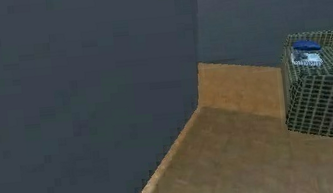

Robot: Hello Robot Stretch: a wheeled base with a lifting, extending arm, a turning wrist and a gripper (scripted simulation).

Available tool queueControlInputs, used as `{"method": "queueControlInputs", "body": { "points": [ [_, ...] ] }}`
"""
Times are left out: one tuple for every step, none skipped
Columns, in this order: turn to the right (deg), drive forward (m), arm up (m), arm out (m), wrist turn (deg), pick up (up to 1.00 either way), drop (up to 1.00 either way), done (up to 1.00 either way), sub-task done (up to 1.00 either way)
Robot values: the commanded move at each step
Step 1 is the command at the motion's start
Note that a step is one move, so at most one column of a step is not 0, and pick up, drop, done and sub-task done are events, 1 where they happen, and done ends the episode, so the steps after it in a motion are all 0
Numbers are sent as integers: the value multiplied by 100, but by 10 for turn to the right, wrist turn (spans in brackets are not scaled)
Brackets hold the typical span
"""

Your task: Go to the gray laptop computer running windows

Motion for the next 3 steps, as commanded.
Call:
{"method": "queueControlInputs", "body": {
  "points": [
    [-90,0,0,0,0,0,0,0,0],
    [0,20,0,0,0,0,0,0,0],
    [330,0,0,0,0,0,0,0,0]
  ]
}}
